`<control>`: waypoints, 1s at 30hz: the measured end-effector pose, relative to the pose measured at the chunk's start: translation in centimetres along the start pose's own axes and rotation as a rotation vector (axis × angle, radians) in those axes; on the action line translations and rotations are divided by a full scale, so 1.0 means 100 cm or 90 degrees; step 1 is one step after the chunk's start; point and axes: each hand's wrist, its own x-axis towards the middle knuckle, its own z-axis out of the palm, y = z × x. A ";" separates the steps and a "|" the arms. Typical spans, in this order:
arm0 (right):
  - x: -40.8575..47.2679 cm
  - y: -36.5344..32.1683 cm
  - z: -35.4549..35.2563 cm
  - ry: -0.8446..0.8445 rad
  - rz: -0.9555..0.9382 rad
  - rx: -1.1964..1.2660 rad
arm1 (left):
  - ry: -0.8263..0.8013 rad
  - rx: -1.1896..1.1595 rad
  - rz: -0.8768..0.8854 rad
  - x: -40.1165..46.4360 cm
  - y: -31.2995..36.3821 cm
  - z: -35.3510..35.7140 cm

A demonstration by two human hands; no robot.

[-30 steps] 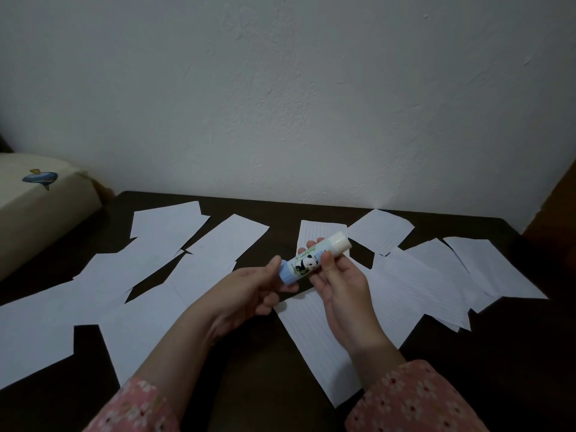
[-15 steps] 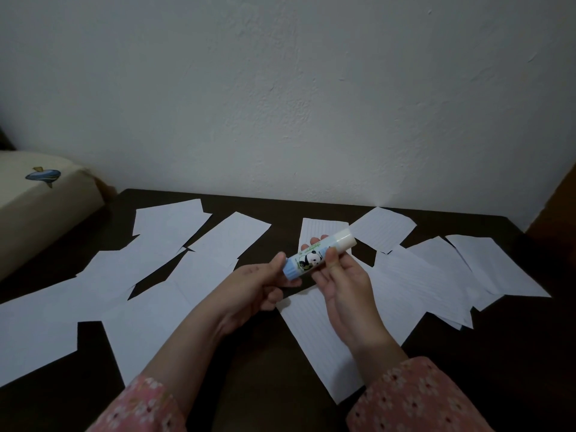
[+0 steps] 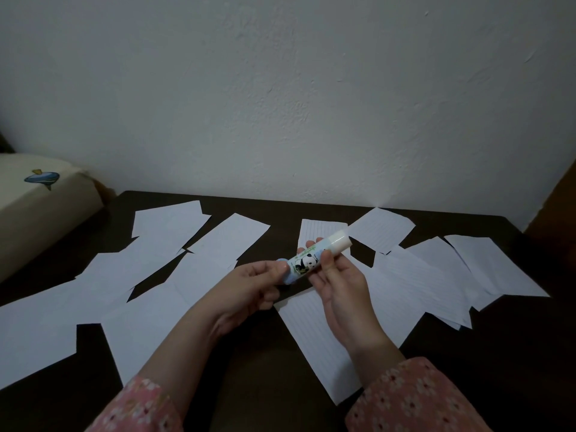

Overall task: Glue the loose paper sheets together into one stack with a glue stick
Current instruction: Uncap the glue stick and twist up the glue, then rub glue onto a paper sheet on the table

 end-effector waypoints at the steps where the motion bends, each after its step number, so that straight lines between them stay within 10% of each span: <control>1: 0.000 0.000 0.000 0.003 0.004 0.001 | -0.007 0.012 -0.008 0.000 0.000 -0.001; 19: 0.000 0.006 0.006 -0.029 0.034 -0.172 | 0.043 0.416 0.116 -0.015 0.001 -0.008; 30: -0.007 0.023 -0.017 -0.088 -0.127 -0.993 | 0.386 0.592 0.100 -0.013 -0.004 -0.041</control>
